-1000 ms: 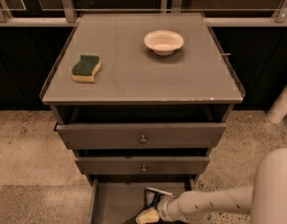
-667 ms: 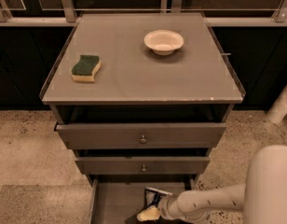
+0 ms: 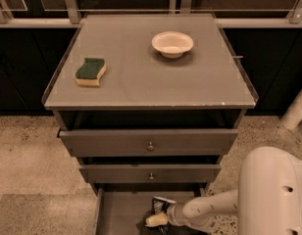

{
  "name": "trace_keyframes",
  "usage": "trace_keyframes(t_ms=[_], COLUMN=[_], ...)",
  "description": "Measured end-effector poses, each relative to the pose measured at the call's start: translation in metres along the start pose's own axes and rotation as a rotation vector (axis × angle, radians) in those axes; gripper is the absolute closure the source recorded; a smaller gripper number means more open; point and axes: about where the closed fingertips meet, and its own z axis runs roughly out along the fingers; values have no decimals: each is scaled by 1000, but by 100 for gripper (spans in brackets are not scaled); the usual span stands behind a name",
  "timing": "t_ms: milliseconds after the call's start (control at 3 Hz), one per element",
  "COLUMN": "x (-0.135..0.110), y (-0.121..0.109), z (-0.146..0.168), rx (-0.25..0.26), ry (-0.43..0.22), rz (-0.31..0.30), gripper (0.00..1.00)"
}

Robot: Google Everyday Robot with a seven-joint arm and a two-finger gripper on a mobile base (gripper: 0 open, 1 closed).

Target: Pick blue chip bag from bottom drawer and place on counter

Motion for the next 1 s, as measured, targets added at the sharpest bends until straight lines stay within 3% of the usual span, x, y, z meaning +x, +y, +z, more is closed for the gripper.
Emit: trace_keyframes(t_ms=[667, 1000], x=[9, 16], y=[-12, -3], z=[24, 35], rx=[-5, -73], ry=[67, 122], rz=[73, 118], gripper=[0, 0])
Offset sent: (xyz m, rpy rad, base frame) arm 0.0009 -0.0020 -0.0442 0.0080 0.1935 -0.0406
